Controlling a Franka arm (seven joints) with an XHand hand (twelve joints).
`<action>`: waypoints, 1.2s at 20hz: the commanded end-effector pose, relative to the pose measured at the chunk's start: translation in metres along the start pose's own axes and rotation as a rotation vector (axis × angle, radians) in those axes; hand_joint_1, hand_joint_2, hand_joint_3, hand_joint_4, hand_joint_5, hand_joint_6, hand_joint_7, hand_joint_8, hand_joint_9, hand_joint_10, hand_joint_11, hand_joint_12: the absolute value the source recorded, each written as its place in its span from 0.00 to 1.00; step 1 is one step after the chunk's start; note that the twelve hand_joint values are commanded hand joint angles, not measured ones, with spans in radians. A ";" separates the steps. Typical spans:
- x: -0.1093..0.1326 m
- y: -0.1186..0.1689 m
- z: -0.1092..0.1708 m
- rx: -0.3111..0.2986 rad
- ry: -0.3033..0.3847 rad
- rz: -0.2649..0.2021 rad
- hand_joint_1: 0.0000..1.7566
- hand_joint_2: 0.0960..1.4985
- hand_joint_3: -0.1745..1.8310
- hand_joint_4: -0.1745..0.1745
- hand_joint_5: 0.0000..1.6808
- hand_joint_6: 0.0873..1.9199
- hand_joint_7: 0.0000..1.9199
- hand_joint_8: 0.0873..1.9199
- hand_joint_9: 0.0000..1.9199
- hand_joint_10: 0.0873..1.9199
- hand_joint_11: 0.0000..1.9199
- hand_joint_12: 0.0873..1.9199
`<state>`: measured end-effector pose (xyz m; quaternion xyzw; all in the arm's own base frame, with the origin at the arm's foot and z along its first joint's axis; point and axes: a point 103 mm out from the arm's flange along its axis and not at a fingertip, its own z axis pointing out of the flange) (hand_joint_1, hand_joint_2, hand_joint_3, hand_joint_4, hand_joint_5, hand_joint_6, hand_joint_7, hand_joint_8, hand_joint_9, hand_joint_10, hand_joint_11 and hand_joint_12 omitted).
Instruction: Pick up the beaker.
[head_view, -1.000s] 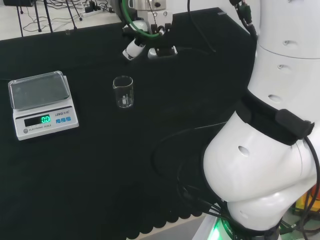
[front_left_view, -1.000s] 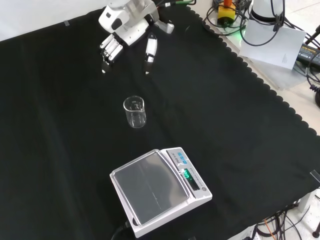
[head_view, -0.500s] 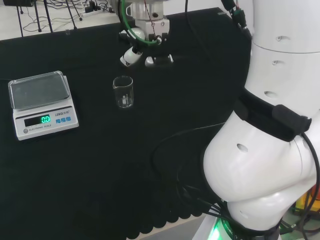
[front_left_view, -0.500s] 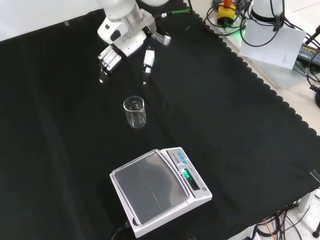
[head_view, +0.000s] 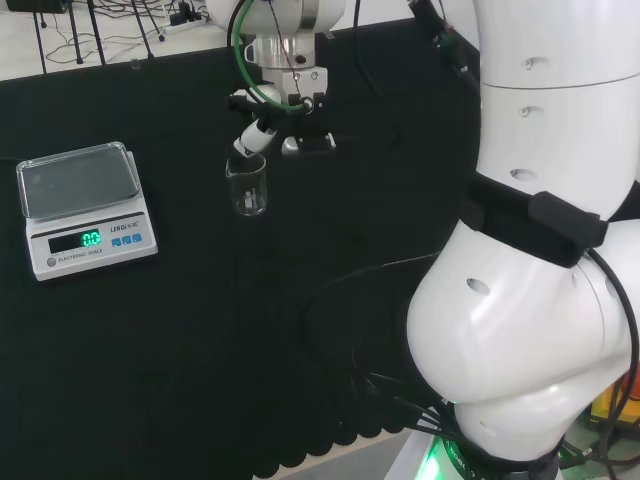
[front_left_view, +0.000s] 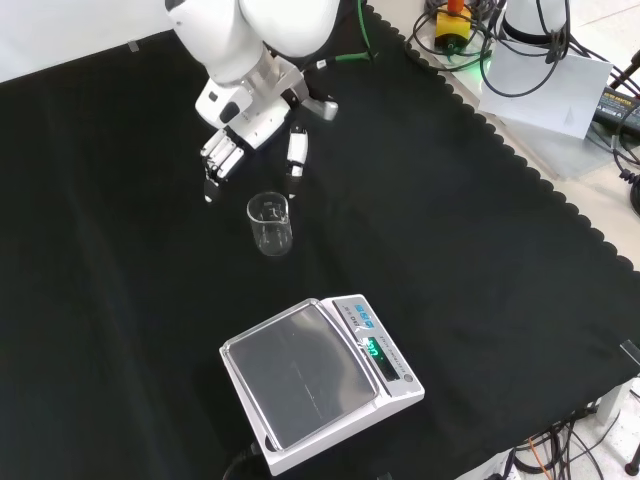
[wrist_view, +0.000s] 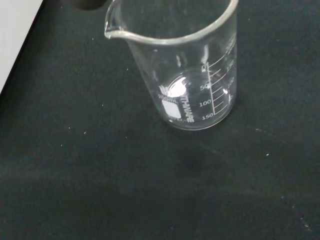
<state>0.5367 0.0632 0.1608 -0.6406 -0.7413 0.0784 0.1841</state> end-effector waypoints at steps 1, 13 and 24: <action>0.003 0.004 0.014 0.030 0.013 -0.015 0.42 0.60 0.00 0.65 0.00 0.00 0.00 0.32 0.05 0.43 0.00 0.58; 0.003 0.012 0.039 0.094 0.004 -0.008 0.41 0.58 0.00 0.73 0.00 0.00 0.00 0.27 0.03 0.43 0.00 0.57; 0.006 0.018 0.052 0.122 -0.011 -0.005 0.41 0.58 0.00 0.73 0.00 0.00 0.00 0.26 0.02 0.43 0.00 0.56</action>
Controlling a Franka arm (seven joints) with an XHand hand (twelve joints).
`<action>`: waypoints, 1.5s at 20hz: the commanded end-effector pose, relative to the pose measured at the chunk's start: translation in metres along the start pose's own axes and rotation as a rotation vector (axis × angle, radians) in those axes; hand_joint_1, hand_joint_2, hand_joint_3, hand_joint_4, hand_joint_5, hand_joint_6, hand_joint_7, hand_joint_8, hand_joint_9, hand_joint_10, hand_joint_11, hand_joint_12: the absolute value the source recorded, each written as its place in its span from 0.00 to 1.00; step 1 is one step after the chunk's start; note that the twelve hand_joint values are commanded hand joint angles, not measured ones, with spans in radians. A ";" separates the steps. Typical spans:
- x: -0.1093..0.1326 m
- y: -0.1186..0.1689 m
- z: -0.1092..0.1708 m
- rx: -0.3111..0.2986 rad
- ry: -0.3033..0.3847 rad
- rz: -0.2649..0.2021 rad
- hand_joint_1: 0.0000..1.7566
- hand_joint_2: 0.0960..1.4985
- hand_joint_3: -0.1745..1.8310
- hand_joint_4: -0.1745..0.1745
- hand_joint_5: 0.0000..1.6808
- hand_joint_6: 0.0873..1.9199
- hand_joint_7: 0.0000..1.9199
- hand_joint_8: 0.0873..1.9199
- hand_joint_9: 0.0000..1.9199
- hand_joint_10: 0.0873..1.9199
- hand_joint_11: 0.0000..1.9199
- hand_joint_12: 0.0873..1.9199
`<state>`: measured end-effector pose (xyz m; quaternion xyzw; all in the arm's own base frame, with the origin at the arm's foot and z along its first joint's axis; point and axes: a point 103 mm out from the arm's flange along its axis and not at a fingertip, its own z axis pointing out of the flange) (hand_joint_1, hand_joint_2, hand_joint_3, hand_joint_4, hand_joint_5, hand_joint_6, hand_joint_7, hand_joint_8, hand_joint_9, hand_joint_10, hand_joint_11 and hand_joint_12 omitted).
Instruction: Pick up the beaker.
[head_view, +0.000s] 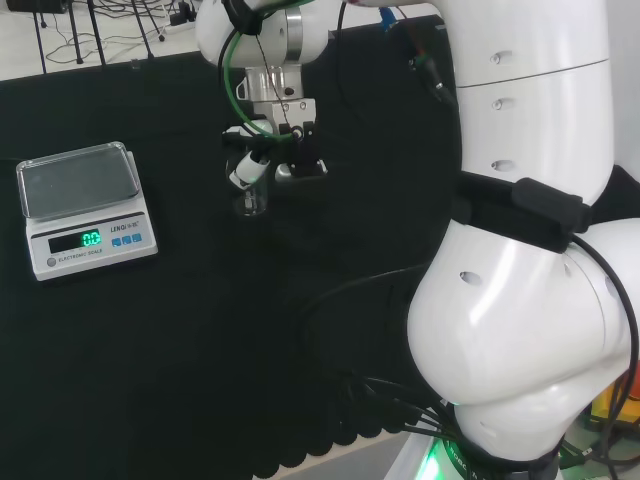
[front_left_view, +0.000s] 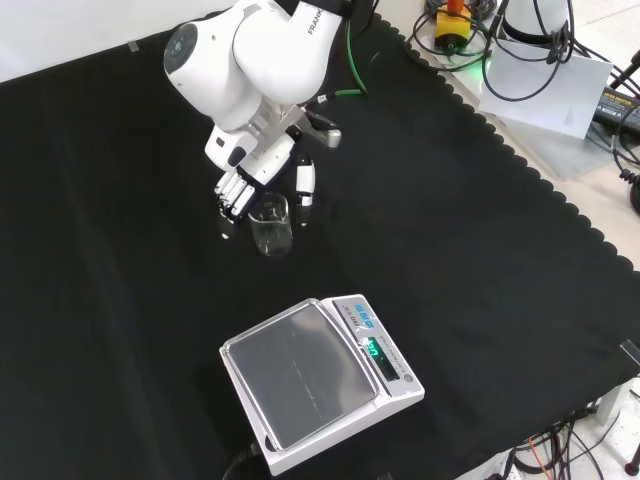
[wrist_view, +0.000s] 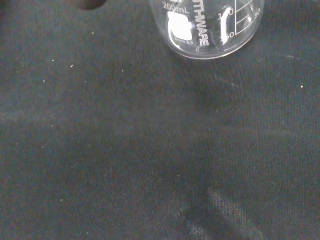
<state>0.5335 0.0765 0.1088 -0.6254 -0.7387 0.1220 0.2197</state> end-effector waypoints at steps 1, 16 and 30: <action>0.002 0.001 0.002 0.006 -0.008 0.006 0.41 0.58 0.00 0.73 0.01 0.00 0.00 0.27 0.03 0.43 0.00 0.57; 0.004 0.009 0.009 -0.007 -0.057 0.034 0.62 0.69 0.00 0.58 0.21 0.24 0.22 0.46 0.38 0.42 0.31 0.67; 0.005 0.008 0.002 -0.028 -0.068 0.028 0.69 0.77 0.00 0.34 0.25 0.78 0.28 0.73 0.42 0.65 0.45 0.62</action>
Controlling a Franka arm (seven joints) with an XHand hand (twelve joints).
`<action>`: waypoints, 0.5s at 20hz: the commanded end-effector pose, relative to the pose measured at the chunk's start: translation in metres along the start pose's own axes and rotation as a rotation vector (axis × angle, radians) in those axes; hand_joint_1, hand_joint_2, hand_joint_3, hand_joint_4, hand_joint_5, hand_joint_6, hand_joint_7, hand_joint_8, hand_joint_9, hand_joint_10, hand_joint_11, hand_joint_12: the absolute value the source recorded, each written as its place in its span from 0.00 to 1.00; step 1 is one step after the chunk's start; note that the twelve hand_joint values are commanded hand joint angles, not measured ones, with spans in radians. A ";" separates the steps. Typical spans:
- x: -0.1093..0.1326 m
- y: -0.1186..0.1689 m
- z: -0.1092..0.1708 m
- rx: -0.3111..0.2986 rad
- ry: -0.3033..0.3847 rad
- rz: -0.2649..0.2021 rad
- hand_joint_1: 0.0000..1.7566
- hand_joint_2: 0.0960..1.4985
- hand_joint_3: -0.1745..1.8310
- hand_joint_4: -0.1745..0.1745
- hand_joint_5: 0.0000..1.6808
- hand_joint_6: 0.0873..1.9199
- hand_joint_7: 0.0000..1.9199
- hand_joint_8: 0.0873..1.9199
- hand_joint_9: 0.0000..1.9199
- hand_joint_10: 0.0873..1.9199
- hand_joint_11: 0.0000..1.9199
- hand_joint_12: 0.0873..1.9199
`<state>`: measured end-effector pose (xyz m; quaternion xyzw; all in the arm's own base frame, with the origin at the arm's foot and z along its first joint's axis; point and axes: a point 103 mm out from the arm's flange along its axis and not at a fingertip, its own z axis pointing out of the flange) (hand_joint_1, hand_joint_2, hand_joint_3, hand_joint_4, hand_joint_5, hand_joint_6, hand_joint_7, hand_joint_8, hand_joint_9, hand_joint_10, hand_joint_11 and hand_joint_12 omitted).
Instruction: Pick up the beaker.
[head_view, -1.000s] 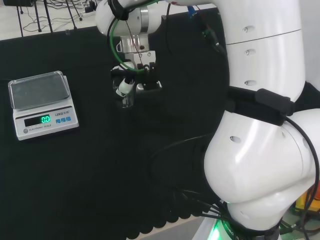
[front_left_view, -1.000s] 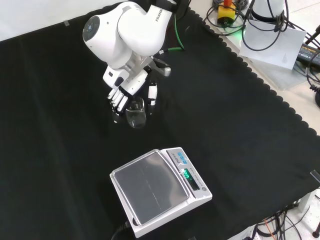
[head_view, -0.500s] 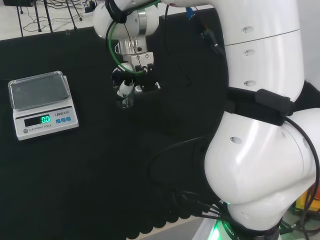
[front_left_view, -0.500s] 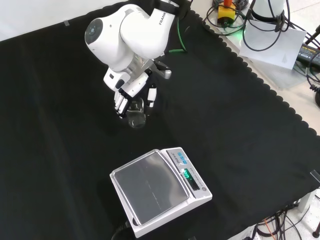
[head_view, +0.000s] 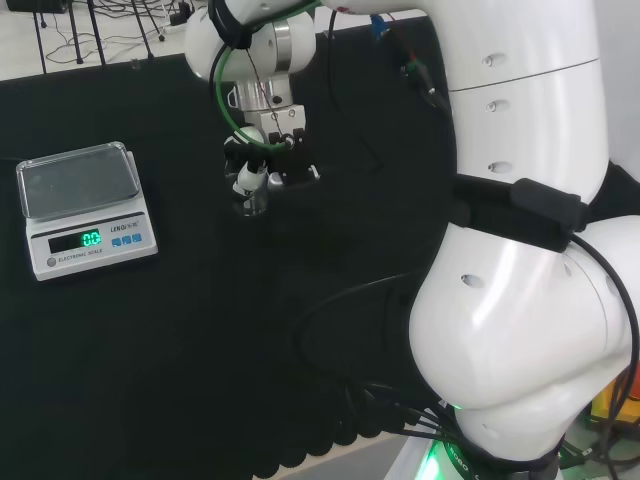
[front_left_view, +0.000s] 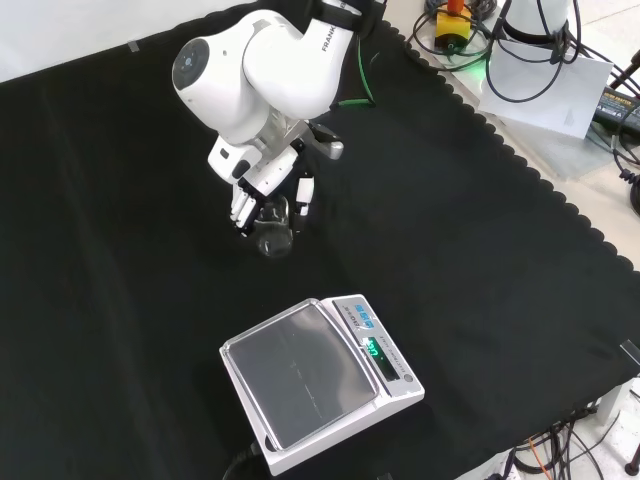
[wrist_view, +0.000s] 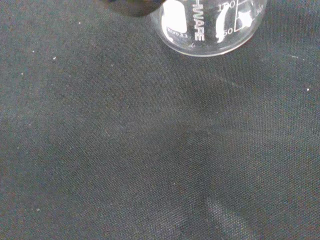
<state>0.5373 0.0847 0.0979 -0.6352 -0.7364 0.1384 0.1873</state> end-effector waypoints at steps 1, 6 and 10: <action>-0.002 -0.003 -0.011 -0.013 -0.007 -0.004 0.69 0.77 0.00 0.33 0.25 0.78 0.28 0.73 0.42 0.66 0.45 0.62; -0.004 -0.011 -0.039 -0.051 -0.026 0.002 0.69 0.78 0.00 0.32 0.26 0.79 0.28 0.75 0.42 0.67 0.45 0.62; -0.006 -0.018 -0.058 -0.078 -0.036 0.002 0.69 0.78 0.00 0.31 0.27 0.79 0.28 0.75 0.42 0.67 0.45 0.62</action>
